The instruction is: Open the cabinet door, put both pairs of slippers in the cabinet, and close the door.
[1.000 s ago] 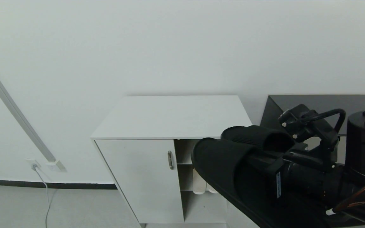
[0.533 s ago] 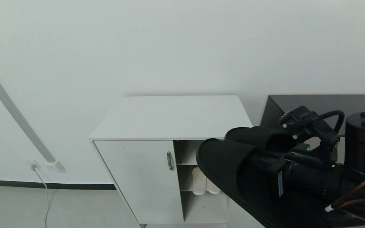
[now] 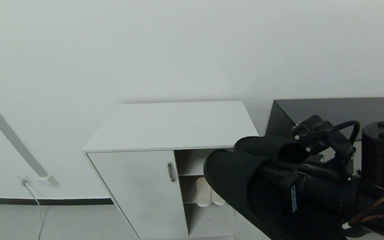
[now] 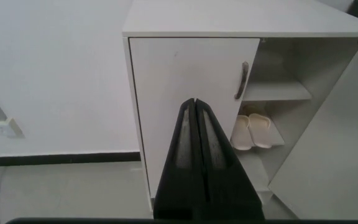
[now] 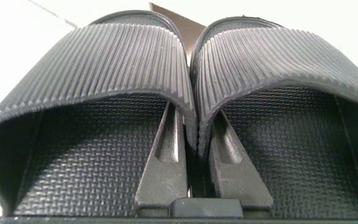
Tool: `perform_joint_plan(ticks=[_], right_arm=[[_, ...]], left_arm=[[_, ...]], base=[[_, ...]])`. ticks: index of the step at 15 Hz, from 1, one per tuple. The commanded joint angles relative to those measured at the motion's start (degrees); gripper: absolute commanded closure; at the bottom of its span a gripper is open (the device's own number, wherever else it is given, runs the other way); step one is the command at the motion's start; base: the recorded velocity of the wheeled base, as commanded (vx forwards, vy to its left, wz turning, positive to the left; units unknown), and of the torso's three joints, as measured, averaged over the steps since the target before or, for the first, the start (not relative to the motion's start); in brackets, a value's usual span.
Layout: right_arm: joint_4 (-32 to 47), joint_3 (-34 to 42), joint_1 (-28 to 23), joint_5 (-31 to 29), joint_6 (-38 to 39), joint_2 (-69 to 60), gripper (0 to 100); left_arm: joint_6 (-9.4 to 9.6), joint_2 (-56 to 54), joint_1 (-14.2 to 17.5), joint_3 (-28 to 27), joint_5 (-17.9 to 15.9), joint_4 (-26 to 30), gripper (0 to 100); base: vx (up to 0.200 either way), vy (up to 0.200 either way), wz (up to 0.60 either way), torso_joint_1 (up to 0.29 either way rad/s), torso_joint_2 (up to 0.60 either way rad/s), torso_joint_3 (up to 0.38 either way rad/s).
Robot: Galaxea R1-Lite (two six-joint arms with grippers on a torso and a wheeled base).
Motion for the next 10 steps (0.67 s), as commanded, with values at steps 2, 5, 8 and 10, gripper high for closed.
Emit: perform_joint_plan(ticks=[2, 5, 8, 10], right_arm=[[0.0, 0.1, 0.4, 0.0, 0.0, 0.2, 100], [0.0, 0.5, 1.0, 0.0, -0.1, 0.2, 100], [-1.1, 1.2, 1.7, 0.0, -0.1, 0.3, 100], [-1.1, 1.2, 1.9, 0.0, -0.1, 0.3, 100]], left_arm=[[-0.06, 0.1, 0.0, 0.0, 0.0, 0.0, 100], [-0.06, 0.1, 0.0, 0.0, 0.0, 0.0, 100], [-0.06, 0.1, 0.0, 0.0, 0.0, 0.0, 100], [0.02, 0.1, 0.0, 0.0, 0.0, 0.0, 100]], base=[[0.000, 0.000, 0.00, 0.000, 0.00, 0.000], [0.000, 0.000, 0.00, 0.000, 0.00, 0.000], [0.000, 0.000, 0.00, -0.107, 0.25, 0.142], [0.000, 0.000, 0.00, -0.219, 0.52, 0.293]])
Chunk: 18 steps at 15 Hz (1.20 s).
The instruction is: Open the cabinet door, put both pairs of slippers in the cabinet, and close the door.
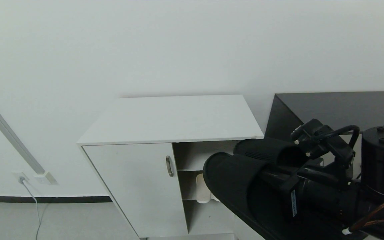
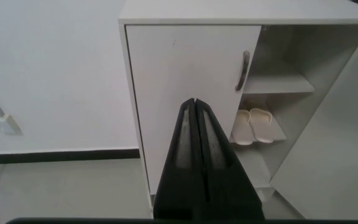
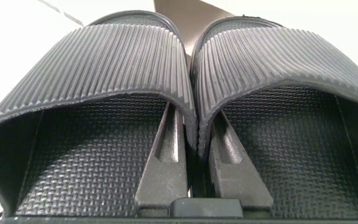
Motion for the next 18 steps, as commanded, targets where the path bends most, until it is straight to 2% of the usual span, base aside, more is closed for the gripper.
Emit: perform_joint_plan(ticks=[1, 10, 18], right_arm=[[-0.1, 0.1, 0.1, 0.0, 0.0, 0.1, 100], [-0.2, 0.1, 0.2, 0.1, -0.7, 0.9, 100], [-0.2, 0.5, 0.4, 0.1, -0.7, 0.9, 100]], left_arm=[[-0.04, 0.1, 0.0, 0.0, 0.0, 0.0, 100], [0.05, 0.1, 0.0, 0.0, 0.0, 0.0, 100], [0.05, 0.1, 0.0, 0.0, 0.0, 0.0, 100]], base=[[0.000, 0.000, 0.00, -0.227, 0.54, 0.315], [0.000, 0.000, 0.00, -0.207, 0.53, 0.319], [0.000, 0.000, 0.00, -0.152, 0.48, 0.330]])
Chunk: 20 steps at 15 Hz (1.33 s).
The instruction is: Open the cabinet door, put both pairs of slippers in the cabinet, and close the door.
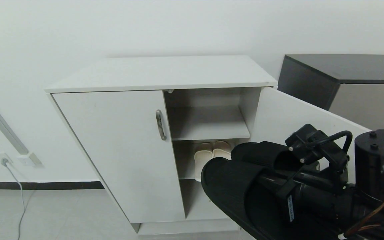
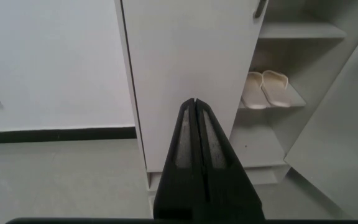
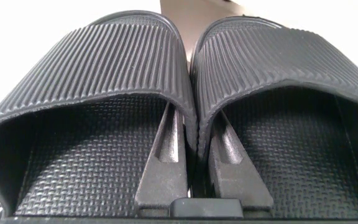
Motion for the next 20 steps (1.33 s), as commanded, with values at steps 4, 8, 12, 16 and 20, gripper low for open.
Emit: perform_joint_plan(ticks=[4, 8, 12, 16, 20], right_arm=[[0.0, 0.3, 0.7, -0.1, 0.0, 0.1, 100], [0.0, 0.4, 0.9, -0.1, 0.0, 0.1, 100], [0.0, 0.5, 1.1, -0.1, 0.0, 0.1, 100], [-0.1, 0.5, 1.1, -0.1, 0.0, 0.1, 100], [-1.3, 0.8, 1.1, -0.2, 0.0, 0.3, 100]], left_arm=[[-0.01, 0.1, 0.0, 0.0, 0.0, 0.0, 100], [-0.01, 0.1, 0.0, 0.0, 0.0, 0.0, 100], [-0.01, 0.1, 0.0, 0.0, 0.0, 0.0, 100], [-0.01, 0.1, 0.0, 0.0, 0.0, 0.0, 100], [0.07, 0.1, 0.0, 0.0, -0.1, 0.0, 100]], base=[[0.000, 0.000, 0.00, -0.095, 0.45, 0.361], [0.000, 0.000, 0.00, -0.040, 0.44, 0.393], [0.000, 0.000, 0.00, -0.002, 0.24, 0.238], [0.000, 0.000, 0.00, 0.000, 0.00, 0.000], [0.000, 0.100, 0.00, -0.002, 0.00, 0.002]])
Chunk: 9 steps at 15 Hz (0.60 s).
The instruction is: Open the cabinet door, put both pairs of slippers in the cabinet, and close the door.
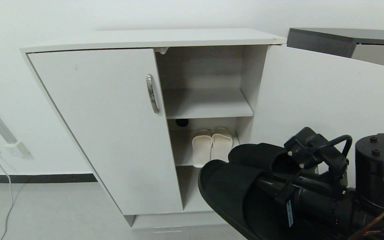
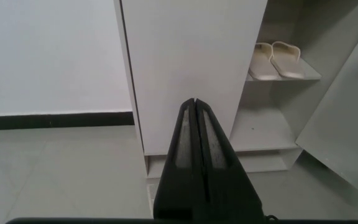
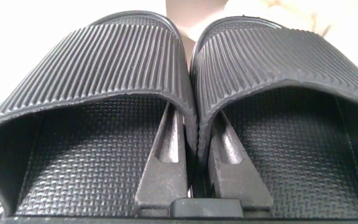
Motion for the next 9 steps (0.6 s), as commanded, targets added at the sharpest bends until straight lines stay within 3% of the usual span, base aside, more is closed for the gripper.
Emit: perform_joint_plan(ticks=[1, 4, 6, 7, 9], right_arm=[[-0.3, -0.2, 0.0, 0.0, 0.0, 0.9, 100], [-3.4, -1.8, 1.4, -5.8, 0.1, 4.6, 100], [-4.2, -4.7, 4.4, -16.8, 2.4, 10.4, 100], [-5.0, -5.4, 5.5, -18.9, 3.8, 12.2, 100], [-8.4, -11.2, 8.1, -28.6, 6.6, 21.4, 100]], left_arm=[[-0.15, 0.1, 0.0, 0.0, 0.1, 0.0, 100], [-0.15, 0.1, 0.0, 0.0, 0.1, 0.0, 100], [-0.15, 0.1, 0.0, 0.0, 0.1, 0.0, 100], [-0.15, 0.1, 0.0, 0.0, 0.1, 0.0, 100], [-0.15, 0.1, 0.0, 0.0, 0.1, 0.0, 100]], base=[[0.000, 0.200, 0.00, -0.002, 0.00, 0.012], [0.000, 0.000, 0.00, 0.000, 0.00, 0.000], [0.000, 0.000, 0.00, 0.000, 0.00, 0.000], [0.000, 0.000, 0.00, 0.000, 0.00, 0.000], [0.000, 0.000, 0.00, 0.000, 0.00, 0.000]])
